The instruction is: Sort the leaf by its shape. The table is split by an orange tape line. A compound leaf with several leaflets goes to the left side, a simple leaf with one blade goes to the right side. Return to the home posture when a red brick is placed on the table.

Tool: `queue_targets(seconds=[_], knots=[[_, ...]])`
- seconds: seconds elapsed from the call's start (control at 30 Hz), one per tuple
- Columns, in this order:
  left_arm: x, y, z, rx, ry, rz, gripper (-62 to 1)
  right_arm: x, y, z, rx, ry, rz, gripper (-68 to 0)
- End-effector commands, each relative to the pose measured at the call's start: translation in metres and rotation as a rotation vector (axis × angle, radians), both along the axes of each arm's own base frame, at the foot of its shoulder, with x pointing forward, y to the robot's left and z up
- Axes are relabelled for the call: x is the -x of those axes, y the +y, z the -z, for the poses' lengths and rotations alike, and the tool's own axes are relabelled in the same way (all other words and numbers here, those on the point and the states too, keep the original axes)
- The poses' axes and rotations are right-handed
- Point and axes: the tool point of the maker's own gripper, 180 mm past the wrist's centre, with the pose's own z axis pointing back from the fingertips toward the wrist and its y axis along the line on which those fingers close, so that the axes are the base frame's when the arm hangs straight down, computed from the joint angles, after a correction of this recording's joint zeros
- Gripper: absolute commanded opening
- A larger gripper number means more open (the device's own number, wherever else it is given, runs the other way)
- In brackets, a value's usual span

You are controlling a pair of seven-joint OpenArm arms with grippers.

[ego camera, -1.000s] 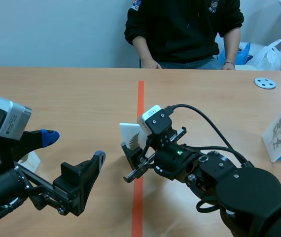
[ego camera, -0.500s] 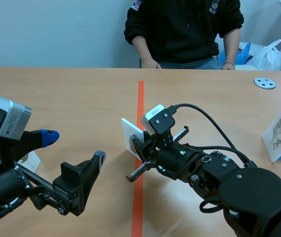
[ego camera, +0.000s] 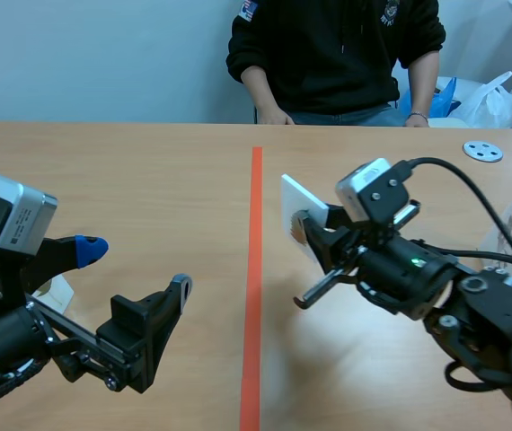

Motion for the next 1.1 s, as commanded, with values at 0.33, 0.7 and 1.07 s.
queue_targets(seconds=[0.33,0.7,1.07], knots=[[-0.003,0.000,-0.012,0.016,-0.037,-0.005,1.4,0.039,-0.084,-0.029,-0.079,-0.001,0.191,-66.0],[-0.003,0.000,-0.012,0.016,-0.037,-0.005,1.4,0.072,-0.147,-0.024,-0.118,0.079,0.343,-66.0],[-0.004,0.000,-0.015,0.025,-0.054,-0.007,1.4,0.078,-0.181,-0.018,-0.089,0.126,0.445,-66.0]])
